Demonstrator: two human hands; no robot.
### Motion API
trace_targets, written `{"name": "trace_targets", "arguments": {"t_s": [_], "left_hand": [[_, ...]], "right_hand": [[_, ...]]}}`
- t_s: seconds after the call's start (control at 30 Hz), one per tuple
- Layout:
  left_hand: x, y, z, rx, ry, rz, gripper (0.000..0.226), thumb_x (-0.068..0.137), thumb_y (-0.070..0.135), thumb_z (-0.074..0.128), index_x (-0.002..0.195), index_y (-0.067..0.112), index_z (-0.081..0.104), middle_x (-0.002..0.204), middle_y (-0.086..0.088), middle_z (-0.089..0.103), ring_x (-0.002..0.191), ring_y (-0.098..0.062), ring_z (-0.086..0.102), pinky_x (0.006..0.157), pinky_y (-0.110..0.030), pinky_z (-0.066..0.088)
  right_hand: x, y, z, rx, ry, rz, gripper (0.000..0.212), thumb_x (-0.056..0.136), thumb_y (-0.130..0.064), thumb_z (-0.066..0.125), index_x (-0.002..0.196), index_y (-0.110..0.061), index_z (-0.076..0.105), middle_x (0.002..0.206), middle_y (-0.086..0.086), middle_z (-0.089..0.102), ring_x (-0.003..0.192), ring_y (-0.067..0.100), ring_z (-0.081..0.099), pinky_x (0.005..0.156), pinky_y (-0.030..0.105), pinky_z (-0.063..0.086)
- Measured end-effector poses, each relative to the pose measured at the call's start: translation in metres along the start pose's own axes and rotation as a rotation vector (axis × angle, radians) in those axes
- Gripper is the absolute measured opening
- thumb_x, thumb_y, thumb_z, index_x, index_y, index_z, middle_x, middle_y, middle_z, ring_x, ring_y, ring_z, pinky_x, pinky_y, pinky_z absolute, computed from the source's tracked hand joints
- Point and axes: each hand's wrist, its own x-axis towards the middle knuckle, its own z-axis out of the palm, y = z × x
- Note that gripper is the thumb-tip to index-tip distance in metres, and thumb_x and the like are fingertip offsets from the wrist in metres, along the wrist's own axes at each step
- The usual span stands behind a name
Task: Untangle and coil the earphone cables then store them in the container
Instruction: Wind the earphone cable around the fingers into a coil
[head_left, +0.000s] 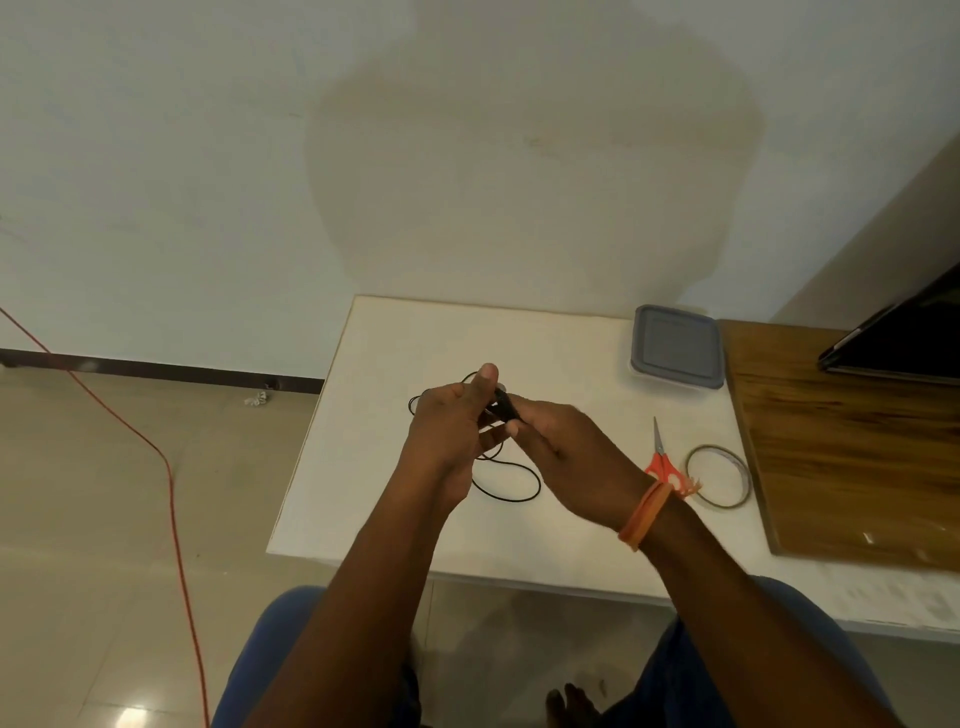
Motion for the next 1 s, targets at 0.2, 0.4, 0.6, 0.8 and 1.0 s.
{"name": "trace_targets", "arguments": {"t_s": [0.2, 0.4, 0.6, 0.8, 1.0], "left_hand": [[-0.003, 0.007, -0.003, -0.065, 0.063, -0.034, 0.036, 0.094, 0.021, 0.064, 0.094, -0.014, 0.064, 0.073, -0.016, 0.066, 0.069, -0.031, 0.072, 0.067, -0.037, 0.062], [-0.005, 0.009, -0.006, -0.126, 0.107, -0.058, 0.03, 0.092, 0.019, 0.065, 0.089, -0.011, 0.066, 0.077, -0.018, 0.067, 0.072, -0.032, 0.072, 0.072, -0.038, 0.062], [-0.01, 0.011, 0.0, -0.116, 0.135, 0.055, 0.029, 0.092, 0.021, 0.065, 0.084, -0.007, 0.067, 0.073, -0.019, 0.07, 0.067, -0.025, 0.073, 0.063, -0.029, 0.06], [-0.003, 0.005, -0.011, 0.404, 0.216, 0.283, 0.053, 0.084, 0.043, 0.072, 0.066, -0.006, 0.063, 0.074, -0.026, 0.066, 0.065, -0.019, 0.066, 0.076, -0.05, 0.057], [-0.006, 0.009, -0.024, 0.983, 0.131, 0.622, 0.021, 0.094, 0.035, 0.061, 0.11, 0.023, 0.067, 0.132, -0.001, 0.059, 0.128, -0.016, 0.05, 0.092, -0.024, 0.037]], "right_hand": [[-0.004, -0.004, 0.017, -0.568, 0.152, -0.007, 0.075, 0.096, -0.014, 0.057, 0.153, -0.006, 0.01, 0.114, 0.014, 0.056, 0.087, 0.023, 0.06, 0.066, 0.032, 0.054], [-0.003, -0.006, 0.023, -0.828, 0.299, -0.052, 0.071, 0.068, -0.001, 0.081, 0.132, 0.007, 0.053, 0.073, 0.015, 0.06, 0.051, 0.024, 0.056, 0.04, 0.031, 0.047], [-0.001, -0.007, 0.019, -0.814, 0.406, 0.014, 0.02, 0.082, -0.013, 0.071, 0.099, -0.007, 0.064, 0.074, 0.01, 0.059, 0.062, 0.027, 0.057, 0.056, 0.036, 0.047], [0.004, 0.007, 0.015, -0.554, 0.27, -0.076, 0.008, 0.091, -0.011, 0.064, 0.09, -0.01, 0.056, 0.075, 0.007, 0.054, 0.057, 0.023, 0.049, 0.05, 0.033, 0.041], [0.0, 0.029, 0.003, -0.465, -0.047, 0.049, 0.015, 0.104, -0.02, 0.039, 0.101, -0.012, 0.051, 0.09, 0.0, 0.044, 0.077, 0.018, 0.04, 0.066, 0.027, 0.028]]}}
